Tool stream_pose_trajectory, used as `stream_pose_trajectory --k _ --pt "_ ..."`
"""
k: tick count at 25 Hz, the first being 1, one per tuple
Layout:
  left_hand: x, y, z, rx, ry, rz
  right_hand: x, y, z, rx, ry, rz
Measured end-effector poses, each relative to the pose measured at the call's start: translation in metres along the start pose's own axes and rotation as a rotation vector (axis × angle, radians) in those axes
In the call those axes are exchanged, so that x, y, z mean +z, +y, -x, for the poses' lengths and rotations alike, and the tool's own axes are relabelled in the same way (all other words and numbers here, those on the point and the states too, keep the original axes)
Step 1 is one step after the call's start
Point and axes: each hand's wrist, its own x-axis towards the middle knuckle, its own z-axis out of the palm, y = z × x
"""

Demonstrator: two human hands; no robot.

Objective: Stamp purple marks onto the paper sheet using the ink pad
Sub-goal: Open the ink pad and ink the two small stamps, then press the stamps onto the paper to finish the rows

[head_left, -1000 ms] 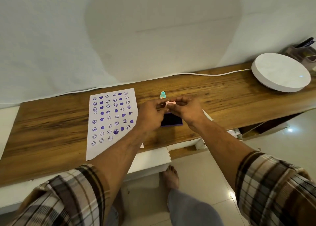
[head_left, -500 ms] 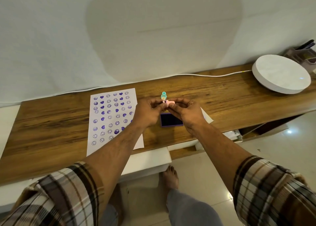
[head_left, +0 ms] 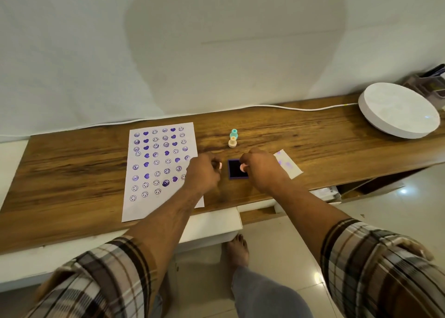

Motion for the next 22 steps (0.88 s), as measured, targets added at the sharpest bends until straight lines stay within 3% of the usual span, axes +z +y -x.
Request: stream_pose_trajectory --k 9,17,20,22 --pt "0.004 -0.016 -0.015 -0.050 0.012 0.109 -0.005 -0.006 -0.007 -0.068 -0.069 0.120" --pt "0.003 -0.021 -0.015 -0.031 -0.009 0.182 0.003 0.002 -0.010 -0.053 -0.029 0.043" --pt "-0.016 -0.020 -0.010 -0.020 -0.019 0.296 0.006 0.006 -0.006 -0.002 0.023 -0.079" --pt "-0.038 -0.028 -0.006 -0.027 0.053 0.366 0.008 0.007 0.001 0.096 0.187 -0.364"
